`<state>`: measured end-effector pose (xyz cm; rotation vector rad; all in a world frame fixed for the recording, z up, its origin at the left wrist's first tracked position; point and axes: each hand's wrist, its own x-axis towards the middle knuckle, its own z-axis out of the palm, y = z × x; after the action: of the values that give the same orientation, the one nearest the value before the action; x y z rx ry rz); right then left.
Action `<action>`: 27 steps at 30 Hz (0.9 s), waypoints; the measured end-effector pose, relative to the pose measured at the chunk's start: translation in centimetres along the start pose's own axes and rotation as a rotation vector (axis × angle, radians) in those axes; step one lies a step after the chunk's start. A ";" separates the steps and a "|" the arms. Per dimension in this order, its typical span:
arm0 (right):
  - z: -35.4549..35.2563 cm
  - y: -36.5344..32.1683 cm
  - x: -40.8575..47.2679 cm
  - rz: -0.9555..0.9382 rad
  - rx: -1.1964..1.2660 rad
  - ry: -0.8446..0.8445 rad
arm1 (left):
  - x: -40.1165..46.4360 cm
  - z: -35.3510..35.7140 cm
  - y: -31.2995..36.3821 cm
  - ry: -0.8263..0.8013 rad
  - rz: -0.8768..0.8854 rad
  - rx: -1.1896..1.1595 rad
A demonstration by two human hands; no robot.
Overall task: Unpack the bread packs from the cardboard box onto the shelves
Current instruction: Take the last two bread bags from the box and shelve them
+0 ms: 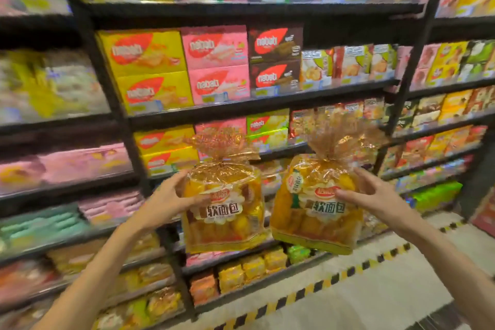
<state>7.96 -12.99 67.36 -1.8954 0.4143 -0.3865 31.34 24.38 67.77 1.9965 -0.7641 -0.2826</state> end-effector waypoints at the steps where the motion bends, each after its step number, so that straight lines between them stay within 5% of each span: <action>1: 1.9 -1.6 1.0 -0.054 -0.013 -0.051 | -1.5 -2.2 -0.6 0.058 -0.009 -0.014; 11: 26.5 -13.6 7.5 -0.299 0.094 -0.451 | -19.2 -21.8 -6.1 0.496 -0.146 -0.009; 27: 63.9 -33.4 5.8 -0.519 0.174 -0.814 | -38.4 -48.7 -13.7 0.855 -0.264 0.152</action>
<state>45.50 48.13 77.14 -1.7952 -0.6399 0.0407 30.49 87.11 77.72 2.0878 0.0255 0.4779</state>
